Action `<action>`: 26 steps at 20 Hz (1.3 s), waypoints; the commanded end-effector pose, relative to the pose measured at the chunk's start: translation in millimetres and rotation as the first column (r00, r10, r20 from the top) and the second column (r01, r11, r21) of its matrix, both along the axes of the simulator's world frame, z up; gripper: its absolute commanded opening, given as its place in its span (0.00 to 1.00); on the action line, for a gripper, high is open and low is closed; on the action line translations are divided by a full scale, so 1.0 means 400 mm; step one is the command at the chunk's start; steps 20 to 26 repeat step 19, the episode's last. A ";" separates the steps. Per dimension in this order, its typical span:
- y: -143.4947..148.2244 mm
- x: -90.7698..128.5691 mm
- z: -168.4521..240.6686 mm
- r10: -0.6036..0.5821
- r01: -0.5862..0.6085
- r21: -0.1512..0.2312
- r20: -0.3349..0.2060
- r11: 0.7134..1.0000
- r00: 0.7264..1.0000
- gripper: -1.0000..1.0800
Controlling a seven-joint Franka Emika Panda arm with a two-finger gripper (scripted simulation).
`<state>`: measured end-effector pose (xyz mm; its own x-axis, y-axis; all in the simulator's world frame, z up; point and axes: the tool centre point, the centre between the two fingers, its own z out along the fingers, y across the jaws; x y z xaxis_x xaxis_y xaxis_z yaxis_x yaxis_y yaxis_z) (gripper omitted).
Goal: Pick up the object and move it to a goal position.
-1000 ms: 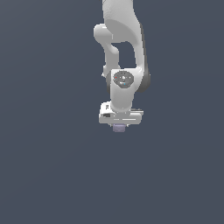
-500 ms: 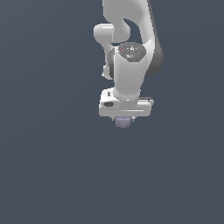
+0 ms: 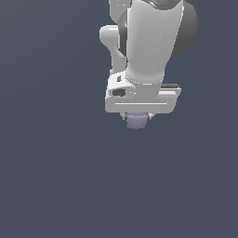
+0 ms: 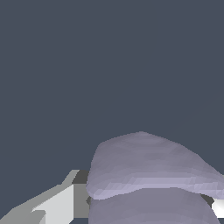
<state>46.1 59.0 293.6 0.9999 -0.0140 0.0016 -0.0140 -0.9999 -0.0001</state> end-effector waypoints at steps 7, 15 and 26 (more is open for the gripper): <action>0.014 0.042 0.123 0.000 0.000 0.000 -0.001 1.000 1.000 0.00; 0.020 0.061 0.168 0.000 0.000 0.000 -0.001 1.000 1.000 0.00; 0.020 0.063 0.172 0.000 0.000 0.000 -0.001 1.000 1.000 0.00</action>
